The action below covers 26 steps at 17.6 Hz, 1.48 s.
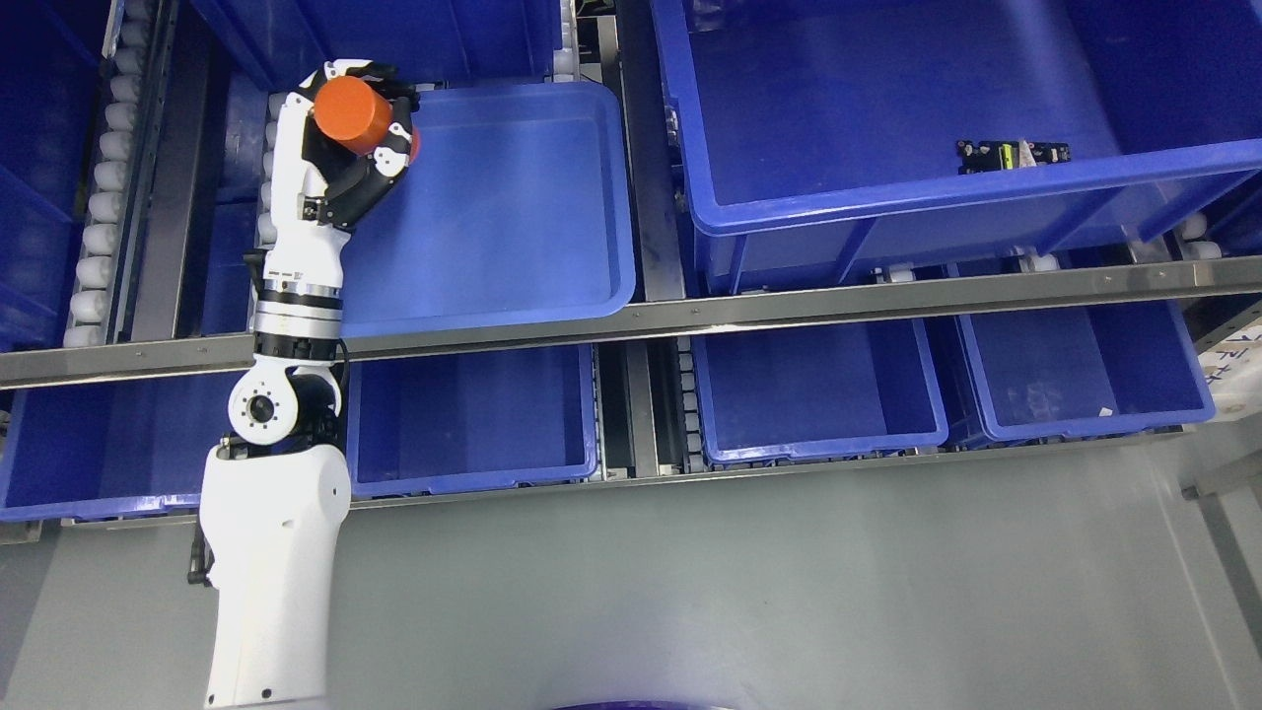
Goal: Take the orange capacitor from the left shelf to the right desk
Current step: 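Lift the capacitor up and out of the blue bin with the left hand, then hold the capacitor raised in the left hand while turning toward the steel table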
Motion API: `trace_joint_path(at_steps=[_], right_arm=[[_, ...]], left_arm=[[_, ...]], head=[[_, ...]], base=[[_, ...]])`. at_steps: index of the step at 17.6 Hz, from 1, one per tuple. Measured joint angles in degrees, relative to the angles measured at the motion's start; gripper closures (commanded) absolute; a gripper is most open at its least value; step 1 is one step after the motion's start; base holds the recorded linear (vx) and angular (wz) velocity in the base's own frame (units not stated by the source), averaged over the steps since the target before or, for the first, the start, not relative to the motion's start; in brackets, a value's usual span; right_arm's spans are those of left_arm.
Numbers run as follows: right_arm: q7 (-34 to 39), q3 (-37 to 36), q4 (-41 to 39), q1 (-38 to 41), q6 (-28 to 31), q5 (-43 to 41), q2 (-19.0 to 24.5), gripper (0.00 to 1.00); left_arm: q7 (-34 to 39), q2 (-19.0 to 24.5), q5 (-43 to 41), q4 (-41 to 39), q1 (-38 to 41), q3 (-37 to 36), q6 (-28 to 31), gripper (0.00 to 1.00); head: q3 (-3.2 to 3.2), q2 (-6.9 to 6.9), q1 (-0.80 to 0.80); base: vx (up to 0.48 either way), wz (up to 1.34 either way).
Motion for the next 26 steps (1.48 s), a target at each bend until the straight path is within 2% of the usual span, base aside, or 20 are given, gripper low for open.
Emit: trace_joint_path(at_steps=[3, 6, 9, 19, 26], right_arm=[[0.0, 0.0, 0.0, 0.0, 0.0, 0.0, 0.0, 0.00], [0.0, 0.0, 0.0, 0.0, 0.2, 0.0, 0.0, 0.00], [0.0, 0.0, 0.0, 0.0, 0.3, 0.0, 0.0, 0.00], [-0.1, 0.0, 0.0, 0.0, 0.0, 0.0, 0.0, 0.00], [0.0, 0.0, 0.0, 0.0, 0.0, 0.0, 0.0, 0.00]], left_arm=[[0.7, 0.0, 0.7, -3.4, 2.4, 0.2, -0.2, 0.99], [4.6, -0.1, 1.2, -7.4, 4.4, 0.6, 5.3, 0.99], [6.4, -0.1, 1.5, -10.4, 5.5, 0.9, 7.9, 0.99], [6.9, -0.2, 1.8, -15.4, 7.2, 0.9, 8.5, 0.99], [6.1, -0.2, 1.8, -16.8, 7.6, 1.1, 7.1, 0.99]], head=[[0.00, 0.00, 0.00], [0.00, 0.00, 0.00], [0.00, 0.00, 0.00], [0.00, 0.00, 0.00], [0.00, 0.00, 0.00]], base=[[0.000, 0.00], [0.000, 0.00], [0.000, 0.00], [-0.019, 0.01], [-0.172, 0.01]])
